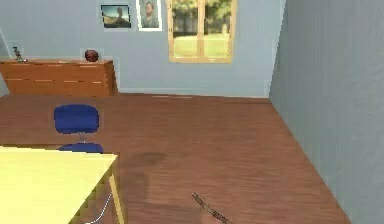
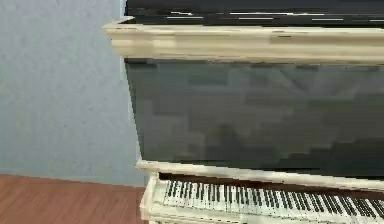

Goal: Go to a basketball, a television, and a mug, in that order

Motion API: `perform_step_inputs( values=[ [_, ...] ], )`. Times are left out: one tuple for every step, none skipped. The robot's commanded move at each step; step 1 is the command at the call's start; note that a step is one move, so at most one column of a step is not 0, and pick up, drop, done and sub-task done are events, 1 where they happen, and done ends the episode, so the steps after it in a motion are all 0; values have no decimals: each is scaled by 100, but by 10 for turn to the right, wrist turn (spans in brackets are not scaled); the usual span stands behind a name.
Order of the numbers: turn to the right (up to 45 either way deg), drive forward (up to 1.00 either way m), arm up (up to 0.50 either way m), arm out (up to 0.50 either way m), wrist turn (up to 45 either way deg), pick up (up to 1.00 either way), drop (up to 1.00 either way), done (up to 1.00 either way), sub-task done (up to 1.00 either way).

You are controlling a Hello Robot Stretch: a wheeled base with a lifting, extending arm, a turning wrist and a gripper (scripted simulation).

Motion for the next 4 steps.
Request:
perform_step_inputs(
  values=[
    [0, 100, 0, 0, 0, 0, 0, 0, 0],
    [0, 25, 0, 0, 0, 0, 0, 0, 0],
    [-360, 0, 0, 0, 0, 0, 0, 0, 0],
    [0, 75, 0, 0, 0, 0, 0, 0, 0]
  ],
)
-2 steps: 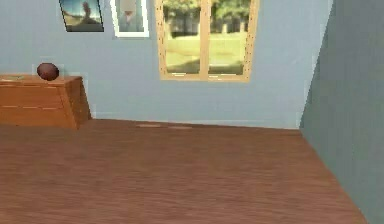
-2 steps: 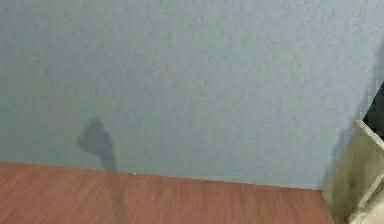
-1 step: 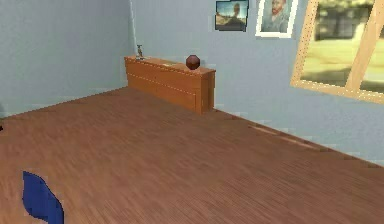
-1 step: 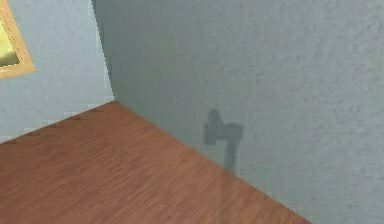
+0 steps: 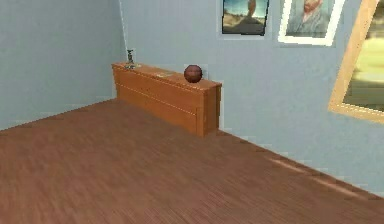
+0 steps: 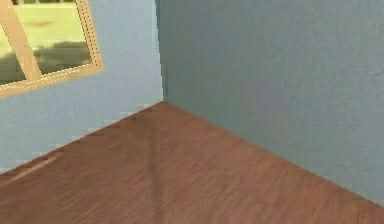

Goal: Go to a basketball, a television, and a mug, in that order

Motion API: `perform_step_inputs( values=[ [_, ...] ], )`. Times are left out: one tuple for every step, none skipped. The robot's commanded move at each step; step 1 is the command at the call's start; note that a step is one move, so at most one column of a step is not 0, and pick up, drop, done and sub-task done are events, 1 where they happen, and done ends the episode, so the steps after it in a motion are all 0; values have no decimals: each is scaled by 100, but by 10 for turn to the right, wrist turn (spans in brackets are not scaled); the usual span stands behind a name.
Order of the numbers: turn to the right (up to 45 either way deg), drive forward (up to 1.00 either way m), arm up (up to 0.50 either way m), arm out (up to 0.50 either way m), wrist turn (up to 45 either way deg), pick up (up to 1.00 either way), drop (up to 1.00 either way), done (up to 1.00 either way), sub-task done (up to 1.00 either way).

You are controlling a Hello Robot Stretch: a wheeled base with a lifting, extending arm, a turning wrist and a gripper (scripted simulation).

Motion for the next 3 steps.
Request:
perform_step_inputs(
  values=[
    [-90, 0, 0, 0, 0, 0, 0, 0, 0],
    [0, 100, 0, 0, 0, 0, 0, 0, 0],
    [0, 70, 0, 0, 0, 0, 0, 0, 0]
  ],
)
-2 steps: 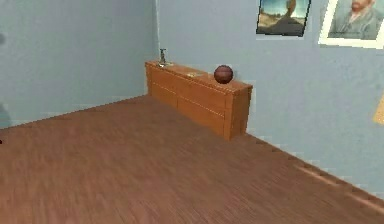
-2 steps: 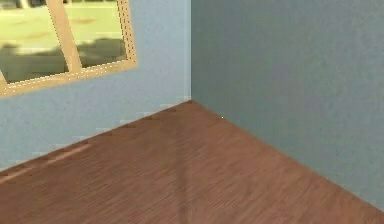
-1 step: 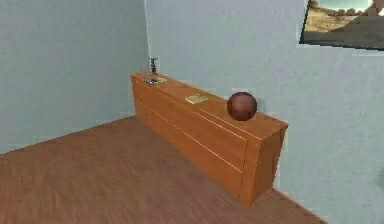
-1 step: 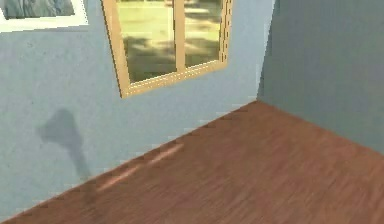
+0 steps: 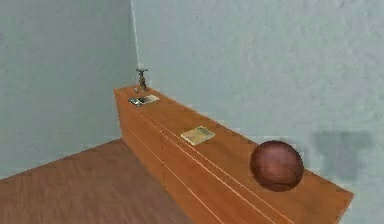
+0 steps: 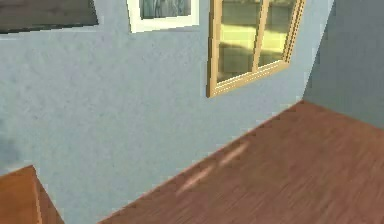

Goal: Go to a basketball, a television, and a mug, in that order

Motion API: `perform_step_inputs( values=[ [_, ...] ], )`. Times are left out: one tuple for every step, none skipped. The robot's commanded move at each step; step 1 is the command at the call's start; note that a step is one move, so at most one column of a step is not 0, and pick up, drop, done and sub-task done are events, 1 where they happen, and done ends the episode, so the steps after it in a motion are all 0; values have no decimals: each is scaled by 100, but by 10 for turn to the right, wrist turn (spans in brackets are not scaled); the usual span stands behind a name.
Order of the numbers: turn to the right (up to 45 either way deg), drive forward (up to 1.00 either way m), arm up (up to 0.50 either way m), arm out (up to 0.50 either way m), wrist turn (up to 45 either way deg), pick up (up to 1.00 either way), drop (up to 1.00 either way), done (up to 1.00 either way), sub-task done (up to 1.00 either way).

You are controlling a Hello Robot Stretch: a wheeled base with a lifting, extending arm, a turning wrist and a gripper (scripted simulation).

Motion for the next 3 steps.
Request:
perform_step_inputs(
  values=[
    [240, 0, 0, 0, 0, 0, 0, 0, 0],
    [0, 0, 0, 0, 0, 0, 0, 0, 100],
    [450, 0, 0, 0, 0, 0, 0, 0, 0]
  ],
)
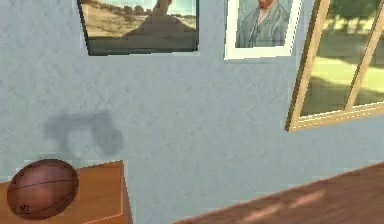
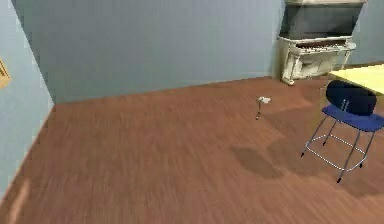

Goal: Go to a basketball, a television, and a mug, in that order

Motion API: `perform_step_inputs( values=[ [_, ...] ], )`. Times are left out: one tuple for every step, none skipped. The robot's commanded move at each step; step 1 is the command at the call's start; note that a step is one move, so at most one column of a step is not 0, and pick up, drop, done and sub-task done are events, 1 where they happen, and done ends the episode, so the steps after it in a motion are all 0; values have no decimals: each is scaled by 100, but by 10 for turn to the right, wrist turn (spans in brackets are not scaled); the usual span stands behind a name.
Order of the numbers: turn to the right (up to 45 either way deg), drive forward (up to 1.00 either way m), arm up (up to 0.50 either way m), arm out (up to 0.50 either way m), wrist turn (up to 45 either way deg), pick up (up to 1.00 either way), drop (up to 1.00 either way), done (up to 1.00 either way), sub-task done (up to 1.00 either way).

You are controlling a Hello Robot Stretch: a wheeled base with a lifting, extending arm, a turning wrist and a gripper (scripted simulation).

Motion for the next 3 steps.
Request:
perform_step_inputs(
  values=[
    [450, 0, 0, 0, 0, 0, 0, 0, 0],
    [450, 0, 0, 0, 0, 0, 0, 0, 0],
    [210, 0, 0, 0, 0, 0, 0, 0, 0]
  ],
)
